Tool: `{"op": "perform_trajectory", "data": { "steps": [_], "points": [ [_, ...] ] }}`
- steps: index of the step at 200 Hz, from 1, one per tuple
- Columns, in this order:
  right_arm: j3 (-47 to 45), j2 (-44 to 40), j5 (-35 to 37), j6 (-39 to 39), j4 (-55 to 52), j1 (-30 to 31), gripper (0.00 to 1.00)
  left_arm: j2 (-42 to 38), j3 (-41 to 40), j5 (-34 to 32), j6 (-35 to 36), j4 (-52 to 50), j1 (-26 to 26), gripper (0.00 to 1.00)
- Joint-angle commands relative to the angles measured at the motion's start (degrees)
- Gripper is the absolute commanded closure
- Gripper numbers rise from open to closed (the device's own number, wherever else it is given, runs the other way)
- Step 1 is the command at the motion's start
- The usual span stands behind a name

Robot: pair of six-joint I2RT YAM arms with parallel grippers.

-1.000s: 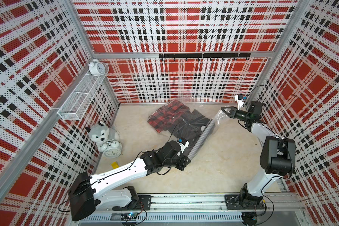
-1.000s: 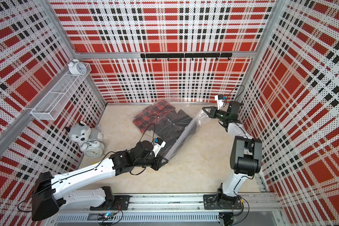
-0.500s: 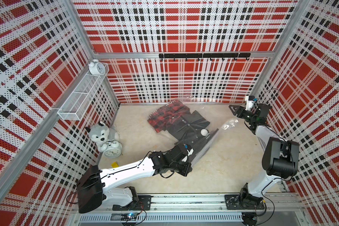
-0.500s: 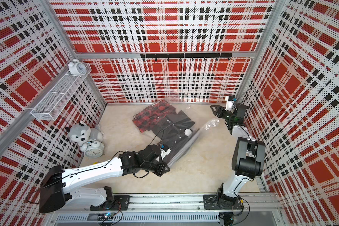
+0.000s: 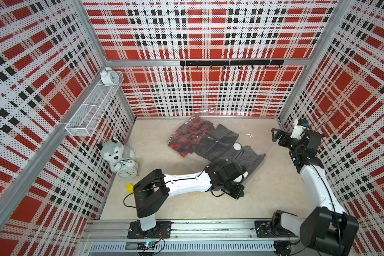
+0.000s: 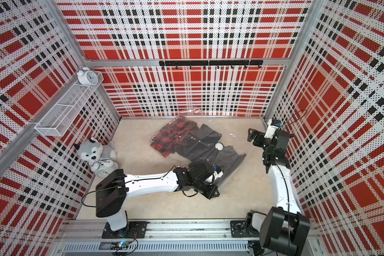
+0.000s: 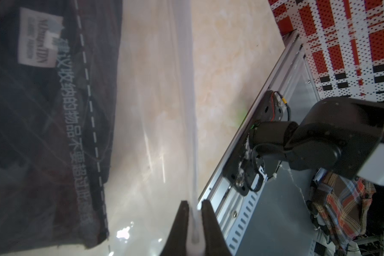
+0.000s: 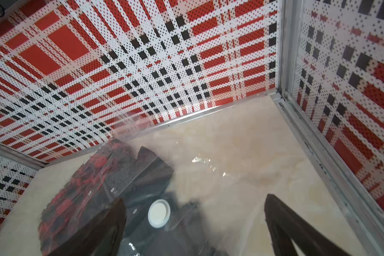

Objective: Place the folded shirt into the vacuum bag
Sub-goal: Close the vacuum bag at the center of the board, then adjust the vacuum bag at the center of the board.

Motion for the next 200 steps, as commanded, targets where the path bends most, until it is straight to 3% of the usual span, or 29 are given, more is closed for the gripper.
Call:
{"op": "perform_trajectory", "data": {
  "steps": [1,39,65,96,135,177,200],
  "points": [
    [-3.44,-3.33,2.82,1.02,-2.07,-0.06,0.0,6.08,5.22,3.3,-0.78,8.61,0.24,1.0],
    [-4.54,-5.99,6.62,2.16,-5.16,-0.06,0.0,15.7,15.32,5.35,-8.37,20.66,0.84,1.0],
    [-3.86,-6.95,11.91,4.83,-7.54,-0.08,0.0,19.43,20.39,7.19,-13.09,28.83,0.92,0.57],
    [-2.84,-6.47,13.53,5.92,-9.68,-0.04,0.0,16.31,19.6,6.73,-12.1,28.51,1.66,0.28],
    [-4.1,-6.47,9.1,6.79,-8.84,-0.04,0.0,3.61,10.59,2.56,-8.11,25.84,6.18,0.1],
    [-5.86,-4.11,-1.96,7.65,-5.8,0.81,0.0,-4.48,6.31,-0.6,-0.96,17.2,17.84,0.08],
    [-5.93,-2.48,-0.72,6.38,-5.57,6.28,0.0,-5.64,6.0,-1.59,1.49,15.93,25.2,0.06]
  ]
}}
